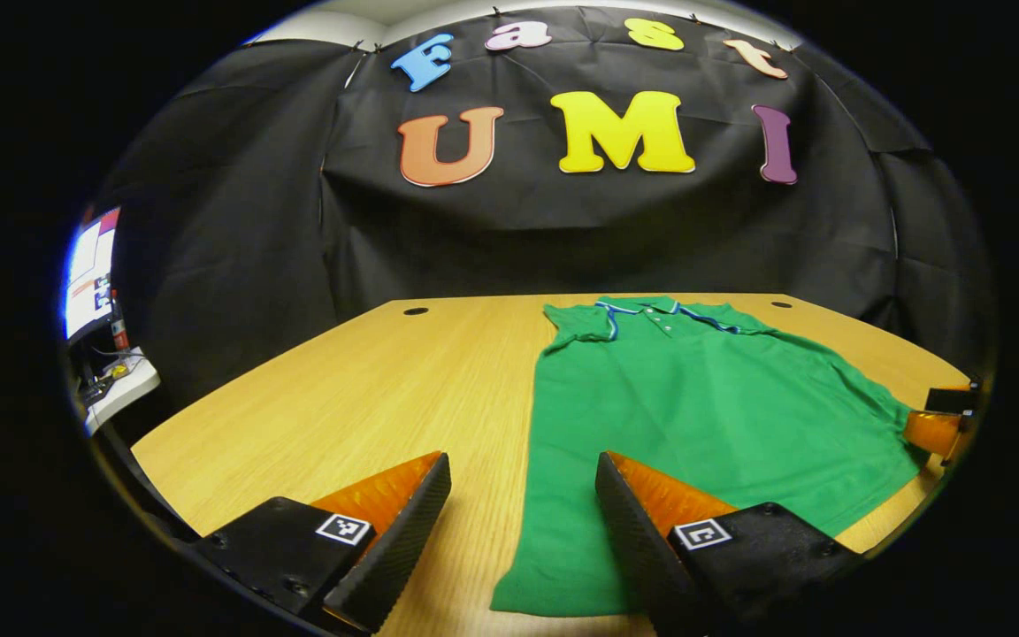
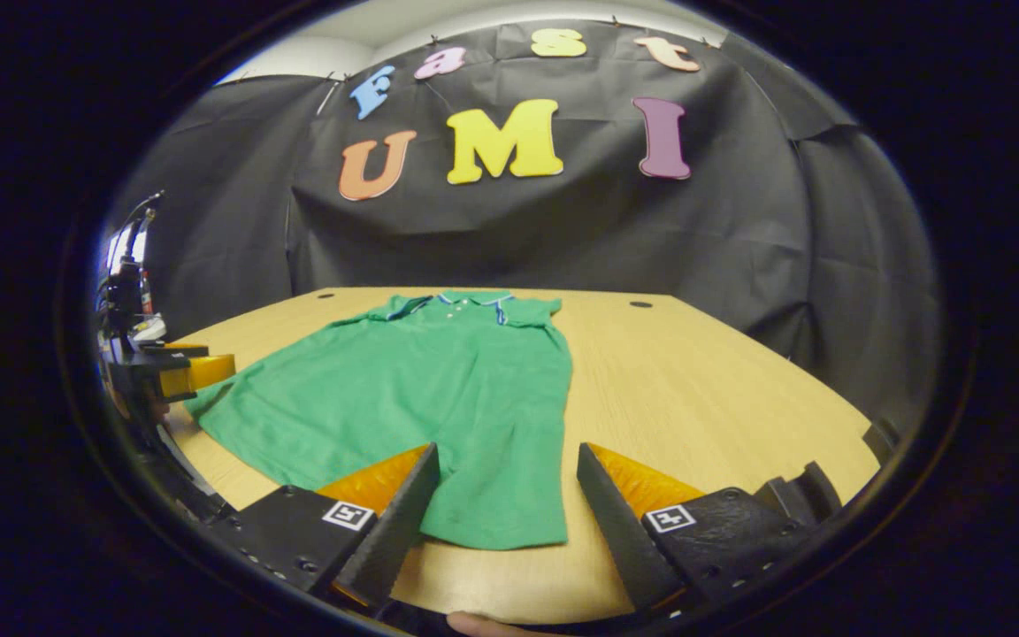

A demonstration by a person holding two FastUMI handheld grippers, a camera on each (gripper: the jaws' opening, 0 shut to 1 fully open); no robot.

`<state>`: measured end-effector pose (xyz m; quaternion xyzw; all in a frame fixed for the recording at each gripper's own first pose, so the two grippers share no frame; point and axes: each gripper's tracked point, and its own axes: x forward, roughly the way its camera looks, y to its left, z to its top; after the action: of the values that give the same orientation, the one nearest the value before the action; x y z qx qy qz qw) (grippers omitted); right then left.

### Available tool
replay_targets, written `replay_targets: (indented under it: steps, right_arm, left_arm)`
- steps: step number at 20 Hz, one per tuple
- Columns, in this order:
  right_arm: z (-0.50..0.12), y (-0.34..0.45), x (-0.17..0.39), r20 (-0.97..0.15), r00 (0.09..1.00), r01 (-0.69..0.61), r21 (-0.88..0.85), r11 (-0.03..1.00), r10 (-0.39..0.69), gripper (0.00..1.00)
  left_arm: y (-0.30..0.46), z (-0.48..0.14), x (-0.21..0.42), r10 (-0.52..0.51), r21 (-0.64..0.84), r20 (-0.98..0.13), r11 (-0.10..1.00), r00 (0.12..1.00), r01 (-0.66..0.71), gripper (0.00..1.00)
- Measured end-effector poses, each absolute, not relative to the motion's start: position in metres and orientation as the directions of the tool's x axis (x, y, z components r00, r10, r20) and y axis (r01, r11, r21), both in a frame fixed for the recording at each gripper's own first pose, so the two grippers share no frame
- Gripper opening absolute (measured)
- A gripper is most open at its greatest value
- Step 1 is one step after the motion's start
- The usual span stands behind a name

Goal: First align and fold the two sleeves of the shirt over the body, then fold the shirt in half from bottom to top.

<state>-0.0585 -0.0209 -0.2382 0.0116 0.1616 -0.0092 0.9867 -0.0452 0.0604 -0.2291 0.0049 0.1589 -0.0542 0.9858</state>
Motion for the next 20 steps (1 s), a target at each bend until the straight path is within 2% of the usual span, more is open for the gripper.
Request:
replay_targets:
  steps: [3, 5, 6, 7, 9, 10, 12, 13, 14, 15, 16, 17, 18, 20]
  right_arm:
    - [-0.231, -0.026, -0.061, -0.298, 0.954, 0.047, 0.049, 0.998, -0.03, 0.96]
    - [-0.242, -0.024, -0.065, -0.332, 0.943, 0.044, 0.036, 0.998, -0.029, 0.95]
    - [-0.244, -0.025, -0.07, -0.343, 0.939, 0.044, 0.026, 0.999, -0.032, 1.0]
    - [-0.24, -0.027, -0.071, -0.327, 0.944, 0.054, 0.026, 0.998, -0.043, 0.96]
    - [-0.238, -0.036, -0.069, -0.319, 0.944, 0.09, 0.019, 0.996, -0.08, 0.96]
    - [-0.248, -0.035, -0.069, -0.361, 0.929, 0.09, 0.022, 0.996, -0.076, 0.95]
    - [-0.243, -0.029, -0.063, -0.364, 0.93, 0.08, 0.048, 0.996, -0.057, 0.97]
    - [-0.248, -0.023, -0.063, -0.376, 0.926, 0.062, 0.055, 0.997, -0.037, 0.92]
    - [-0.245, -0.019, -0.062, -0.367, 0.93, 0.052, 0.062, 0.997, -0.026, 0.75]
    - [-0.248, -0.013, -0.059, -0.38, 0.925, 0.039, 0.075, 0.996, -0.007, 0.67]
    - [-0.246, -0.01, -0.057, -0.376, 0.927, 0.027, 0.086, 0.996, 0.007, 0.41]
    - [-0.249, -0.005, -0.054, -0.391, 0.92, 0.005, 0.087, 0.996, 0.03, 0.32]
    - [-0.245, -0.004, -0.053, -0.388, 0.921, -0.015, 0.074, 0.997, 0.042, 0.1]
    - [-0.242, -0.005, -0.051, -0.397, 0.916, -0.05, 0.031, 0.998, 0.058, 0.01]
  left_arm:
    - [0.057, -0.233, -0.058, -0.121, 0.002, -0.324, 0.992, 0.938, 0.129, 1.0]
    - [0.055, -0.24, -0.062, -0.121, 0.0, -0.355, 0.991, 0.927, 0.13, 1.0]
    - [0.056, -0.243, -0.063, -0.119, -0.01, -0.371, 0.992, 0.921, 0.124, 1.0]
    - [0.055, -0.244, -0.063, -0.123, -0.029, -0.383, 0.992, 0.916, 0.121, 1.0]
    - [0.055, -0.244, -0.064, -0.119, -0.047, -0.386, 0.993, 0.915, 0.11, 0.98]
    - [0.054, -0.248, -0.062, -0.105, -0.039, -0.399, 0.995, 0.911, 0.097, 0.97]
    - [0.058, -0.247, -0.061, -0.069, -0.059, -0.4, 0.997, 0.914, 0.05, 0.77]
    - [0.058, -0.247, -0.06, -0.058, -0.052, -0.404, 0.998, 0.913, 0.04, 0.64]
    - [0.055, -0.248, -0.058, -0.055, -0.049, -0.404, 0.998, 0.913, 0.038, 0.57]
    - [0.051, -0.248, -0.056, -0.065, -0.043, -0.409, 0.998, 0.91, 0.051, 0.41]
    - [0.045, -0.247, -0.056, -0.081, -0.024, -0.413, 0.997, 0.907, 0.077, 0.29]
    - [0.04, -0.248, -0.055, -0.094, -0.01, -0.416, 0.995, 0.905, 0.099, 0.1]
    - [0.042, -0.247, -0.055, -0.096, -0.018, -0.417, 0.995, 0.904, 0.097, 0.08]
    - [0.04, -0.246, -0.055, -0.098, -0.056, -0.415, 0.995, 0.905, 0.082, 0.06]
